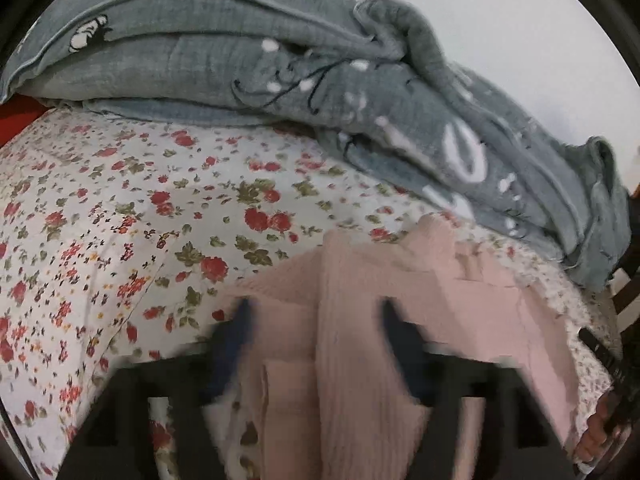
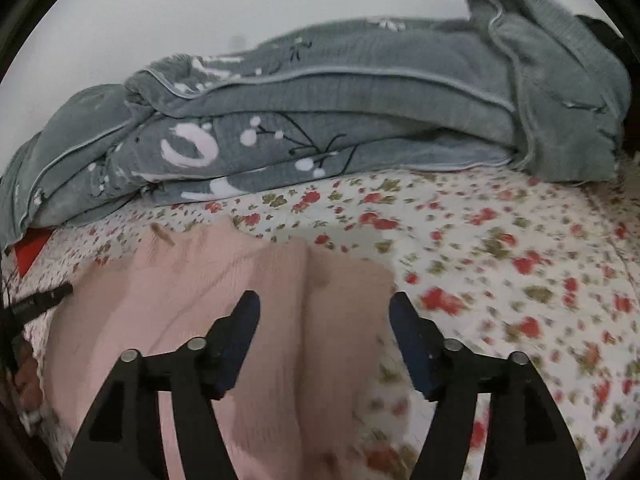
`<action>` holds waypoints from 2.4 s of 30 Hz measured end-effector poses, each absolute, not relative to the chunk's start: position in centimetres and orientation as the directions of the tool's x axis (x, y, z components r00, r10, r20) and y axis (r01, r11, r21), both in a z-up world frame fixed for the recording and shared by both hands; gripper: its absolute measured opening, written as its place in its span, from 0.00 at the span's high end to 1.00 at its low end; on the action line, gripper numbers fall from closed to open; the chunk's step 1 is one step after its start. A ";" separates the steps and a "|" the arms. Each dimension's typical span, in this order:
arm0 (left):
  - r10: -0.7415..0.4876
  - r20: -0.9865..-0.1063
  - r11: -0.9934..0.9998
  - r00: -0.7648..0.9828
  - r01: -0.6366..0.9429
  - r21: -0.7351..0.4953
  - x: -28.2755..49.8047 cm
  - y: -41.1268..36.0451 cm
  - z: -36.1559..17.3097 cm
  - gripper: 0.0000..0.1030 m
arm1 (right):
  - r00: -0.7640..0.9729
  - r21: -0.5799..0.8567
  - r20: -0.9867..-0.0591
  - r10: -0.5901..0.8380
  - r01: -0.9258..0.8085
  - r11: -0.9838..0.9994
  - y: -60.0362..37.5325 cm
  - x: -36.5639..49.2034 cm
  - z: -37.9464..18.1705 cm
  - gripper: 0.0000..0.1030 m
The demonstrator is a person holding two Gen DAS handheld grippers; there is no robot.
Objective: Fold small clothes
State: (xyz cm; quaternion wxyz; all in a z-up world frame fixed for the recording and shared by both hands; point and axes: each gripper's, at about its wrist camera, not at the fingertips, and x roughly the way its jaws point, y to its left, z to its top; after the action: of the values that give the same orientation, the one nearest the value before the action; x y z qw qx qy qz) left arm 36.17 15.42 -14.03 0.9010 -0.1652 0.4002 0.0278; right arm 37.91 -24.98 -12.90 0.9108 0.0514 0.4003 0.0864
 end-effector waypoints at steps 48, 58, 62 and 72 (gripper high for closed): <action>-0.270 -0.691 0.868 0.670 -0.142 -0.477 33.4 16.2 -17.5 0.67 | 0.557 0.343 -0.753 0.350 -0.122 0.931 -25.3 37.2 -17.6 0.69; -0.237 -0.718 0.882 0.654 -0.164 -0.441 33.4 15.8 -18.1 0.50 | 0.710 0.128 -0.680 0.183 -0.131 0.983 -23.1 33.9 -12.7 0.40; -0.242 -0.715 0.878 0.656 -0.165 -0.449 33.3 15.9 -18.1 0.50 | 0.706 0.156 -0.652 0.276 -0.232 0.960 -19.2 31.7 -11.6 0.40; -0.264 -0.704 0.869 0.660 -0.155 -0.471 32.4 16.0 -17.9 0.50 | 0.651 -0.067 -0.745 0.145 -0.289 0.955 -9.6 30.6 -16.3 0.40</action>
State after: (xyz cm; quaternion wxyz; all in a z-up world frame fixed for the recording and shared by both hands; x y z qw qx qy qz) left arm 32.44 16.04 -17.86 0.8747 -0.2545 0.4113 -0.0312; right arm 30.55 -9.57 -16.33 0.9041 -0.0900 0.4001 0.1201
